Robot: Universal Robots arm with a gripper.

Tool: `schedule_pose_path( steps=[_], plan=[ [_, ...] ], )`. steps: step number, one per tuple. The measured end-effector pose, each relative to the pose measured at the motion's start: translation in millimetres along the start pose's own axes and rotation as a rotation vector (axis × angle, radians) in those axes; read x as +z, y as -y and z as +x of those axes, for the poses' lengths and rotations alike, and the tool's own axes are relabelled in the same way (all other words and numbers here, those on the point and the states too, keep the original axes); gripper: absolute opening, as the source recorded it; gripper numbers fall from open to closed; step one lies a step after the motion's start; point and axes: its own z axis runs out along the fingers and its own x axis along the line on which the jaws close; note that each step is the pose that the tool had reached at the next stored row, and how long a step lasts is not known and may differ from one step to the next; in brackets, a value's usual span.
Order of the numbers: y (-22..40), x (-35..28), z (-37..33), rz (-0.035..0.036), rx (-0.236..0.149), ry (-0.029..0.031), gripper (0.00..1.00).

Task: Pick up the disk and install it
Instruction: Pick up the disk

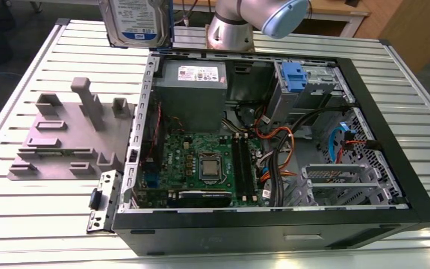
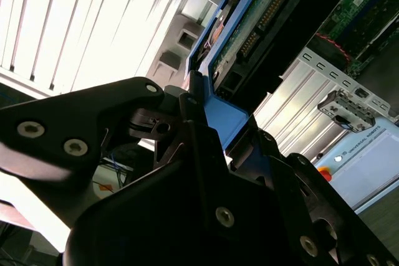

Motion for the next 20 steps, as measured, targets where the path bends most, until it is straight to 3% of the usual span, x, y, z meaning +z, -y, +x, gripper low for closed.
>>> schedule_pose_path(
  steps=[20],
  plan=[
    [6.7,0.0,0.0,0.0,0.0,0.0,0.36]
  ],
)
